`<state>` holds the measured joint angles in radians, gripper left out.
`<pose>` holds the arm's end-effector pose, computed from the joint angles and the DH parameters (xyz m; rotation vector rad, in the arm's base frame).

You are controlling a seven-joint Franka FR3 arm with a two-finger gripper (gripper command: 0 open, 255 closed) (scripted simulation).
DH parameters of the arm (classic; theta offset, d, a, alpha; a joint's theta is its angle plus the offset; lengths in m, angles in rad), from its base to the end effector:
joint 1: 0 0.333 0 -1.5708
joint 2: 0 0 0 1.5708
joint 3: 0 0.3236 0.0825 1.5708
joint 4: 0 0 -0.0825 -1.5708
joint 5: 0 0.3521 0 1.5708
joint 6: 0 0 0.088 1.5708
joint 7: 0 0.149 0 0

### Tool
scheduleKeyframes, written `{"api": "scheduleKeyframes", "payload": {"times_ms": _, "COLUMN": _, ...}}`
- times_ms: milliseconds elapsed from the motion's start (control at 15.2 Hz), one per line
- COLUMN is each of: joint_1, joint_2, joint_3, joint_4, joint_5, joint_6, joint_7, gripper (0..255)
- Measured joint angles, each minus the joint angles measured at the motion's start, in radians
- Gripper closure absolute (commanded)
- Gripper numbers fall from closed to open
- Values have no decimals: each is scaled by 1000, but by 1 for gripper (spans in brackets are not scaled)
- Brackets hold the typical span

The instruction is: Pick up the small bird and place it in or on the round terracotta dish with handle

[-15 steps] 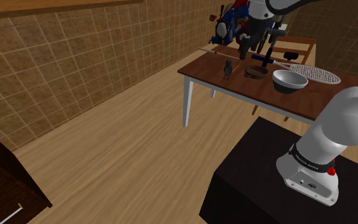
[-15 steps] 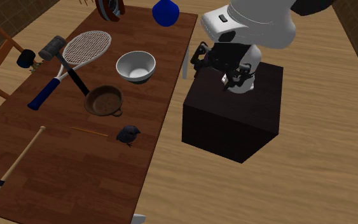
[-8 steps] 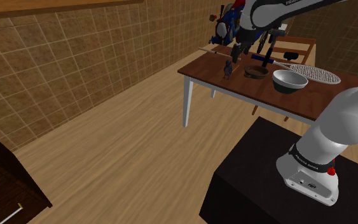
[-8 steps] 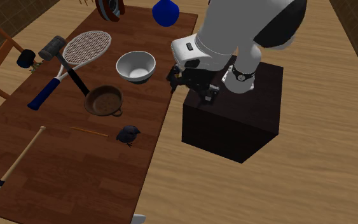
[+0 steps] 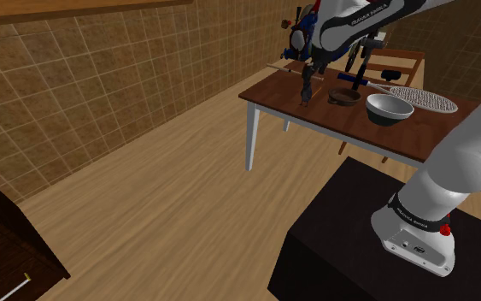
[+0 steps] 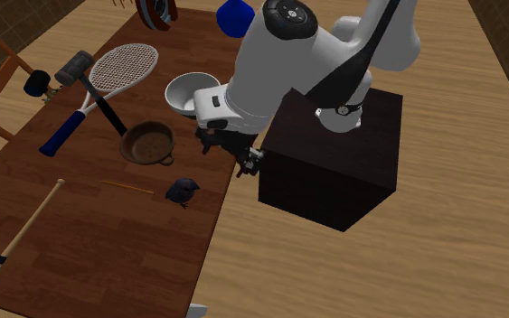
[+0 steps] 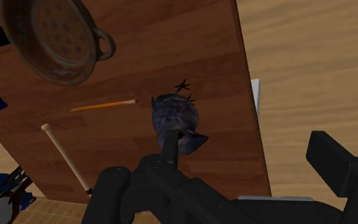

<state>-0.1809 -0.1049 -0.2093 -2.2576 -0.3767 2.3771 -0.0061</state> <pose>0.4641 -0.2079 0.4140 2.8192 -0.1995 0.2350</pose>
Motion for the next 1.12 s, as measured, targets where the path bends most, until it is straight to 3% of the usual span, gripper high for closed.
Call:
{"api": "scheduleKeyframes", "payload": {"times_ms": 462, "joint_1": -40, "joint_2": 229, "joint_3": -37, "joint_4": 148, "joint_5": -1, "joint_6": 138, "joint_7": 0, "gripper": 0}}
{"api": "scheduleKeyframes", "payload": {"times_ms": 1122, "joint_1": -61, "joint_2": 325, "joint_3": -47, "joint_4": 168, "joint_5": 6, "joint_6": 223, "joint_7": -5, "gripper": 0}}
